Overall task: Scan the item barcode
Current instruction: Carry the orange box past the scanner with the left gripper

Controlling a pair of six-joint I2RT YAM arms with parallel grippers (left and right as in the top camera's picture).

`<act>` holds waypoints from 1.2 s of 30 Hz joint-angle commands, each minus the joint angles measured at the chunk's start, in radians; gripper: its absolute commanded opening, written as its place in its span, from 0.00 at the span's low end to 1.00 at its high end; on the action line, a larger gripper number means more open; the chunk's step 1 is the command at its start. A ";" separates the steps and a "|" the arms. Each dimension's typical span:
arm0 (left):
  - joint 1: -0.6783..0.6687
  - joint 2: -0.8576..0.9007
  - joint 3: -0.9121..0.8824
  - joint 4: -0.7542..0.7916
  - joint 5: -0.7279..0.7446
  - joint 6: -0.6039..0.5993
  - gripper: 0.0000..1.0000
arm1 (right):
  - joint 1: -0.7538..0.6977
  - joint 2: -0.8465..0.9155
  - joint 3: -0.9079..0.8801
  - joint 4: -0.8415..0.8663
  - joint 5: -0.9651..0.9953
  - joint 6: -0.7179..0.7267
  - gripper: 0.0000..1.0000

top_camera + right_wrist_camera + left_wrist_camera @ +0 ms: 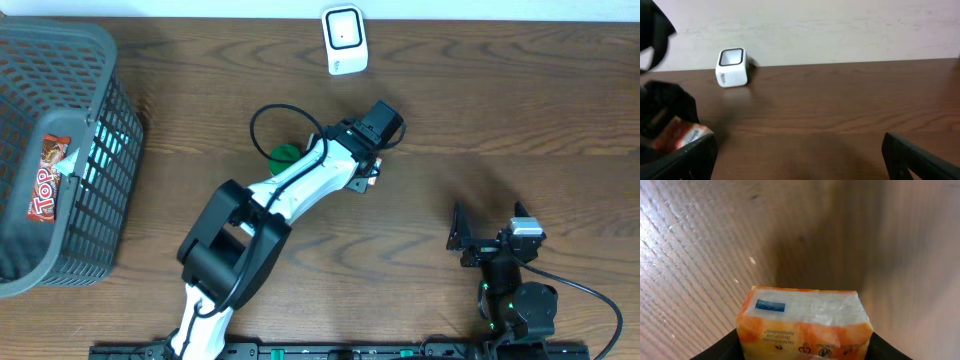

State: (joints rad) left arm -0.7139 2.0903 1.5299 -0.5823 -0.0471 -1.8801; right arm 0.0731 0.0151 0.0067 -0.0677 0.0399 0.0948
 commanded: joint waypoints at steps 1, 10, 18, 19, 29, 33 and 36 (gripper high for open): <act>0.003 0.059 -0.001 -0.005 0.074 -0.099 0.58 | -0.008 -0.002 -0.001 -0.004 -0.001 -0.006 0.99; 0.003 0.113 -0.001 -0.012 0.148 -0.141 0.68 | -0.008 -0.002 -0.001 -0.004 -0.001 -0.006 0.99; 0.003 0.094 0.000 -0.013 0.162 -0.122 0.99 | -0.008 -0.002 -0.001 -0.004 -0.001 -0.006 0.99; 0.003 0.077 0.000 -0.009 0.159 -0.095 0.99 | -0.008 -0.002 -0.001 -0.004 -0.001 -0.006 0.99; 0.004 -0.200 0.002 0.027 -0.034 0.099 0.99 | -0.008 -0.002 -0.001 -0.004 -0.001 -0.006 0.99; 0.004 -0.381 0.002 0.143 -0.140 0.367 0.98 | -0.008 -0.002 -0.001 -0.004 0.000 -0.006 0.99; 0.026 -0.499 0.005 0.174 -0.275 0.627 0.98 | -0.008 -0.002 -0.001 -0.004 -0.001 -0.006 0.99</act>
State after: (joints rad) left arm -0.7097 1.7123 1.5211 -0.4191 -0.1268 -1.6123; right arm 0.0731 0.0151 0.0067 -0.0677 0.0399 0.0952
